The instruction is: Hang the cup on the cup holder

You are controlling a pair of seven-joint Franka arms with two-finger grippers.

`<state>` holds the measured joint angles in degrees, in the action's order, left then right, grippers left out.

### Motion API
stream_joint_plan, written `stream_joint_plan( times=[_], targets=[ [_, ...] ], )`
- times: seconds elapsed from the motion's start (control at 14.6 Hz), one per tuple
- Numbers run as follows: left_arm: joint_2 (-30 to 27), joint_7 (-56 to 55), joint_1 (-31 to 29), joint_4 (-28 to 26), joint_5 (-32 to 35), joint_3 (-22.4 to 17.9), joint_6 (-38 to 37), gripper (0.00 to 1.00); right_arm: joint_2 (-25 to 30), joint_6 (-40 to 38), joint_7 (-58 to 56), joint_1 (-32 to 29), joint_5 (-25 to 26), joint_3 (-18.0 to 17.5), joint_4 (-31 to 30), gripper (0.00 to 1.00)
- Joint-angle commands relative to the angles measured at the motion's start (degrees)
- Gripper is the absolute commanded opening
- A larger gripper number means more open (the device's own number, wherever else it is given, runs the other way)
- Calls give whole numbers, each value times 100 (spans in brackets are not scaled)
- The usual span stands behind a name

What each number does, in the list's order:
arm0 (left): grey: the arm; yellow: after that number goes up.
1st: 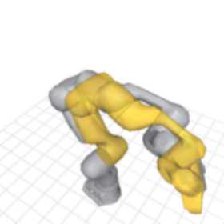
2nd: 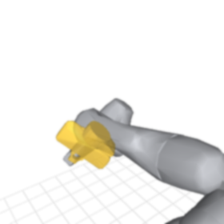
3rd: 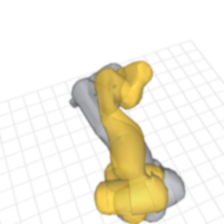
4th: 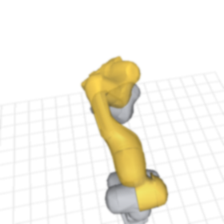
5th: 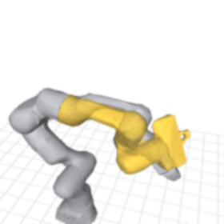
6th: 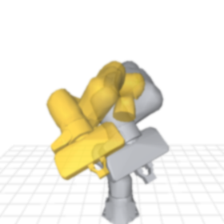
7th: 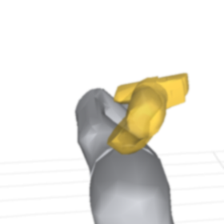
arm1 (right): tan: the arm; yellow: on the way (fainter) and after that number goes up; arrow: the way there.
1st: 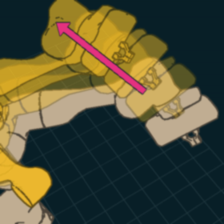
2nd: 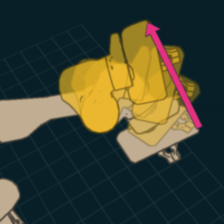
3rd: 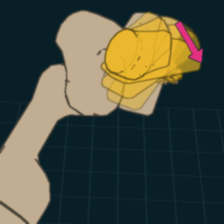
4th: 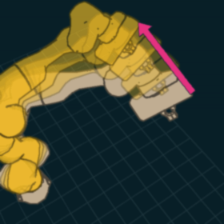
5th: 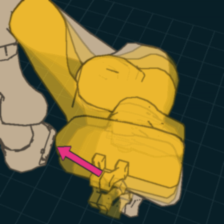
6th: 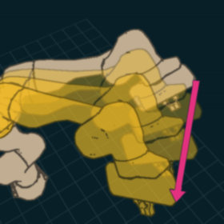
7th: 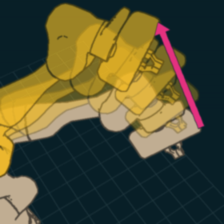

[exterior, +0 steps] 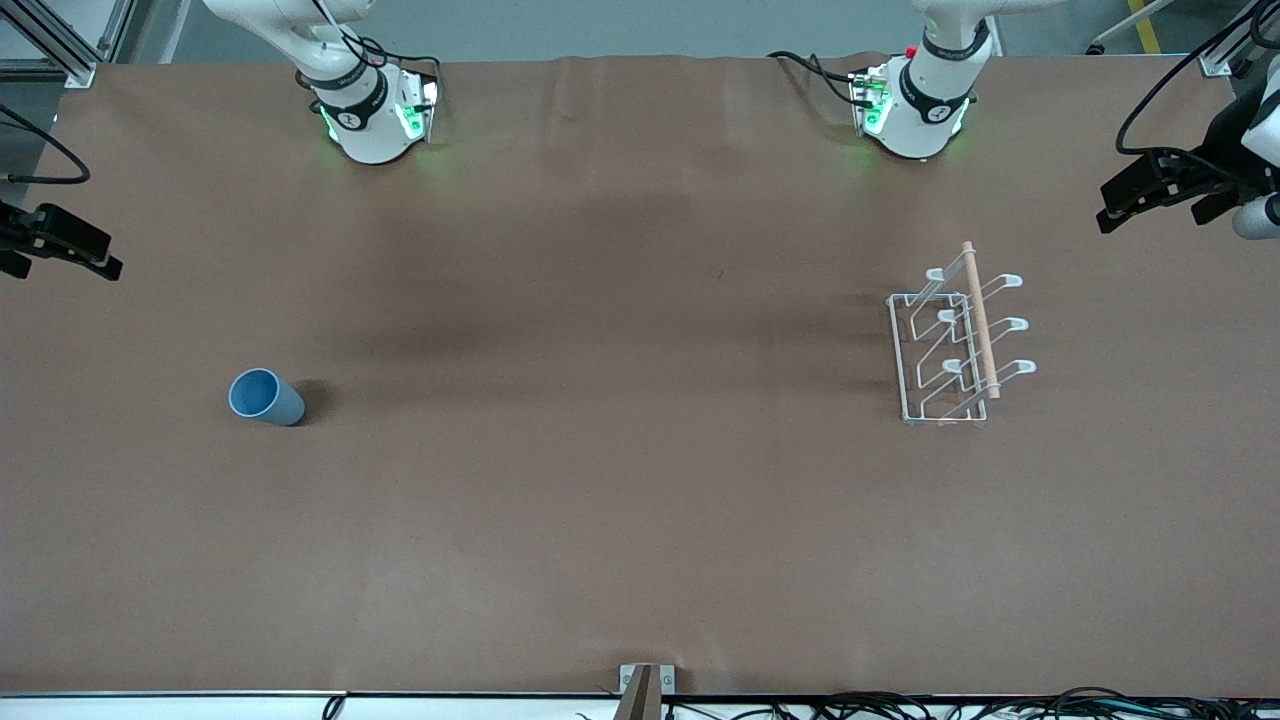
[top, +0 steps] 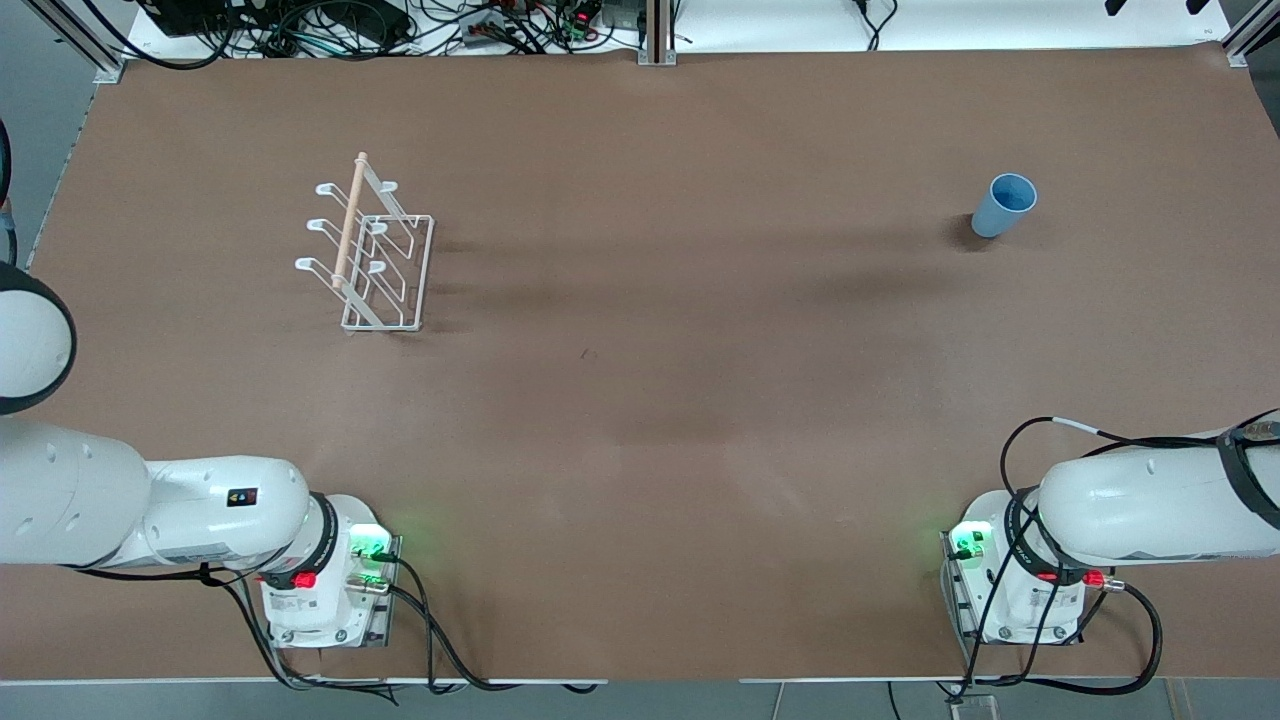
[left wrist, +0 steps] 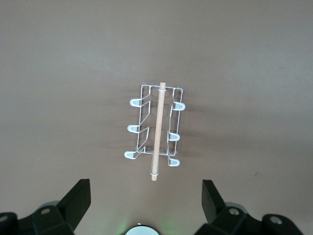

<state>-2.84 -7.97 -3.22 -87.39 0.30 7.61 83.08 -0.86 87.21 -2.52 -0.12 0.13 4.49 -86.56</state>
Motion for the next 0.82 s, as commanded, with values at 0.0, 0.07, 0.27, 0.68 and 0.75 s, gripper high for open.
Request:
stream_joint_plan(
  times=[0.0,0.07,0.27,0.68,0.75],
  targets=[
    [91,94,-20,143,-47,13,-28,100,-64,-46,41,-6,83,-1,122,100],
    [91,94,-29,143,-38,13,-28,100,-64,-46,41,-6,83,-1,122,100],
    [91,94,-29,161,-21,13,-28,100,-64,-46,32,-6,83,-1,113,100],
    [126,85,24,143,-73,30,-28,100,-81,85,32,-6,92,8,-97,99],
    [126,94,15,143,-73,30,-28,100,-81,286,32,-23,92,17,-272,99]
  ],
)
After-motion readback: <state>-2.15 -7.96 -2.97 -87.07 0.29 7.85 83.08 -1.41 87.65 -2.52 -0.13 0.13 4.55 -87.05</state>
